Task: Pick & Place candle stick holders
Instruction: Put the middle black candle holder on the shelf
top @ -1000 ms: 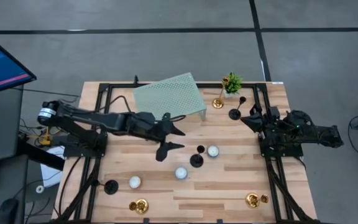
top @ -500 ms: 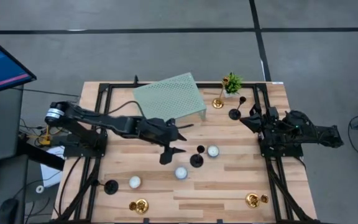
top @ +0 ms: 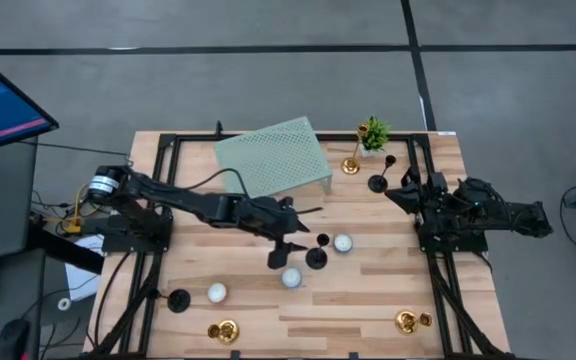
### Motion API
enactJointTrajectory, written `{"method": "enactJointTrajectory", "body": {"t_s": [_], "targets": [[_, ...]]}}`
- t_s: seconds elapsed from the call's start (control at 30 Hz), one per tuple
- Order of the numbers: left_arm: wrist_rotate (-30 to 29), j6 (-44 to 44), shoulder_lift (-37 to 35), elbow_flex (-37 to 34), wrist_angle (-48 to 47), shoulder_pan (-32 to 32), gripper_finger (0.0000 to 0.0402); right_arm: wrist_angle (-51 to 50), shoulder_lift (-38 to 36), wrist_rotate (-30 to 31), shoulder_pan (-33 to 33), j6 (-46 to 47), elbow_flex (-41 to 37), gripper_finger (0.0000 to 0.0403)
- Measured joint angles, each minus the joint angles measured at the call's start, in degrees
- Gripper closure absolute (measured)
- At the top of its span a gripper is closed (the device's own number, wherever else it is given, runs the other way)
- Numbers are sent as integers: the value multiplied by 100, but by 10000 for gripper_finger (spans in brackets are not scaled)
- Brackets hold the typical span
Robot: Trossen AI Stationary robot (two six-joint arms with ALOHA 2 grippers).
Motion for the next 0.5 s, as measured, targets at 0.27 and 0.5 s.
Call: {"method": "enactJointTrajectory", "body": {"t_s": [0.27,0.5], "targets": [[276,-46,358,-4,555,-1,169,-36,1,0,0,-11,0,403],[256,-66,527,-4,805,2,169,-61,0,-26,0,-4,0,403]]}}
